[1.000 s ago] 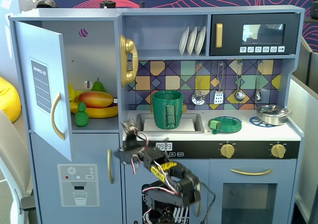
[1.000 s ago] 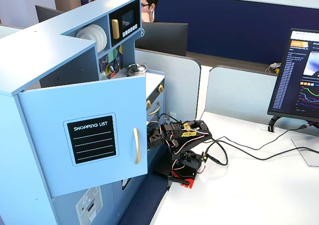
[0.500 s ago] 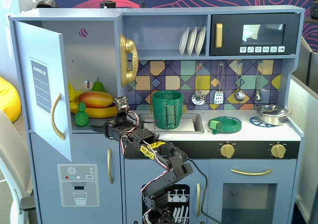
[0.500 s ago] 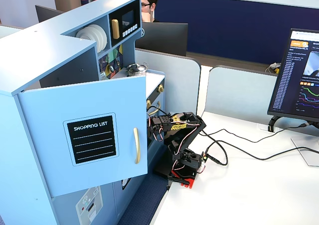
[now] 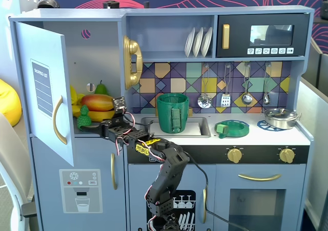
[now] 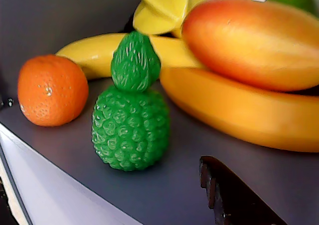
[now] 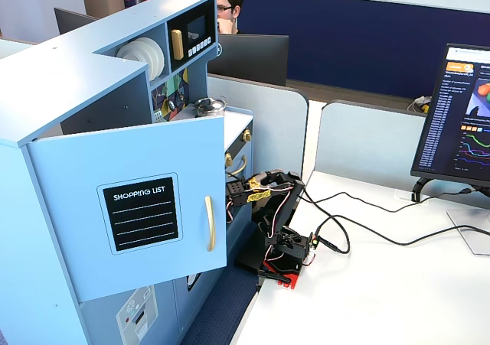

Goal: Pick up the green pineapple from the left cabinet and place it in the green recipient

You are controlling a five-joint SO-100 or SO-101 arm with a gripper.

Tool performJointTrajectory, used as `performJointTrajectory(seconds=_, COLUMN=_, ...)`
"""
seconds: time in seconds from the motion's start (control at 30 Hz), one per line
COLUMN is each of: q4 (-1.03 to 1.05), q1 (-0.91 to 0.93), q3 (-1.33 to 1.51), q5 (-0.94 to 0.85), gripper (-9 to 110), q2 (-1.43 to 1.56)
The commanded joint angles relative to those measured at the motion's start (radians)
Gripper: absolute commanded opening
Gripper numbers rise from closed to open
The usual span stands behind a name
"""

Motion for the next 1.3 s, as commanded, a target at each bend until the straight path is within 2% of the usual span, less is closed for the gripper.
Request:
performJointTrajectory(seconds=0.0, q4=-0.063, q1=-0.012, q3=-0.12, q5=-0.015, gripper=48, q2=-0.06)
performJointTrajectory(seconds=1.27, q4=-0.08, q1=-0.025, q3=-0.611, q5=-0.061, gripper=44, q2=-0.549)
